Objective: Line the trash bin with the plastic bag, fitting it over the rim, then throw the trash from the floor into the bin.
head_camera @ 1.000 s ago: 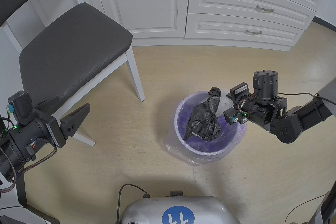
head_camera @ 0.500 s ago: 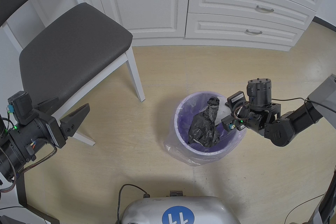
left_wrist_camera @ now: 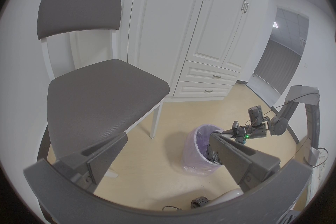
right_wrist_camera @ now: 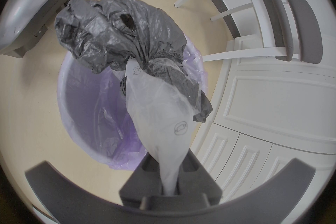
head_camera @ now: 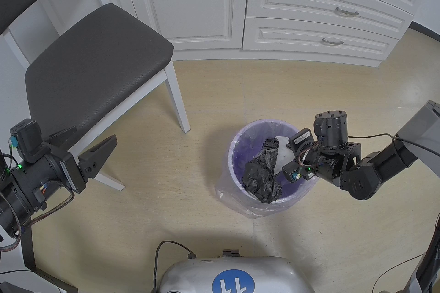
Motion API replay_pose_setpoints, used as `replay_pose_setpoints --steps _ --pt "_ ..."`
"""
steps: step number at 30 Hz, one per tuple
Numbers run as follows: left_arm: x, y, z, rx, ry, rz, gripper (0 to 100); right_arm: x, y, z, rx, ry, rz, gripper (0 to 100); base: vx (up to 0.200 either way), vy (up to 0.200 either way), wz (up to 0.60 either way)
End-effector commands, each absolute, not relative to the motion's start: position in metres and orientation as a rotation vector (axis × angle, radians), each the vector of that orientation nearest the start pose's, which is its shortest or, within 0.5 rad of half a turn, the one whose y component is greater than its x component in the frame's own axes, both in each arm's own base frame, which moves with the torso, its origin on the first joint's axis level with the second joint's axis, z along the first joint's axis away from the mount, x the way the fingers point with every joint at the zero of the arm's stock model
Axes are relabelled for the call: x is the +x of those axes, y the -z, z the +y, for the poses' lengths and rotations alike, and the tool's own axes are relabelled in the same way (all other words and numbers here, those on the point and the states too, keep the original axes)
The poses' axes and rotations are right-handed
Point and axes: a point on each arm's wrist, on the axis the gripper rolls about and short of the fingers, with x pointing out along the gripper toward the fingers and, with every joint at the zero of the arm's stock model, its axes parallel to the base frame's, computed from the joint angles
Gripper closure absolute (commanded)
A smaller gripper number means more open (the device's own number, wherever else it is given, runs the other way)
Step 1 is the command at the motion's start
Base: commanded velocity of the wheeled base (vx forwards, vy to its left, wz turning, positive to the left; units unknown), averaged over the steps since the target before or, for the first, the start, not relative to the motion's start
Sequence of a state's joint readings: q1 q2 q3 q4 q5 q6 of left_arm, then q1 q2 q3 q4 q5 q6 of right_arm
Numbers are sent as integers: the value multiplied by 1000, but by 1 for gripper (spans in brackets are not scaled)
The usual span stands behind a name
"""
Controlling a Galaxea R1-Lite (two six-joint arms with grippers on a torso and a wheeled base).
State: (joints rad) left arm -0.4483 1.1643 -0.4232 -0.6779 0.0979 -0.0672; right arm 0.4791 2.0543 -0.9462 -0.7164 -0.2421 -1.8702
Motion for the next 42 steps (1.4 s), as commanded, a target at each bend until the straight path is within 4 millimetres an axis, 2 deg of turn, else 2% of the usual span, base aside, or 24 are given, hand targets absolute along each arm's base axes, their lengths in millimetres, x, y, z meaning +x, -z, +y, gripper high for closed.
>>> replay_pose_setpoints --steps 1,12,15,17,21,31,42 --pt "149 -206 -69 -50 347 76 0 340 -96 167 -1981 -534 63 100 0 0 0" --pt "149 -206 -69 -50 347 77 0 349 -94 151 -2071 -488 99 100 0 0 0" --pt "149 -206 -69 -50 347 79 0 351 -99 149 -2116 -354 166 100 0 0 0" --pt "149 -206 -69 -50 347 79 0 351 -100 149 -2116 -339 169 100 0 0 0" --pt "149 -206 -69 -50 347 76 0 348 -100 155 -2117 -261 173 100 0 0 0" --pt "149 -207 -69 -50 347 73 0 336 -84 184 -2147 -308 160 100 0 0 0" --pt "149 -208 -69 -51 346 68 0 350 -67 200 -2148 -302 154 100 0 0 0"
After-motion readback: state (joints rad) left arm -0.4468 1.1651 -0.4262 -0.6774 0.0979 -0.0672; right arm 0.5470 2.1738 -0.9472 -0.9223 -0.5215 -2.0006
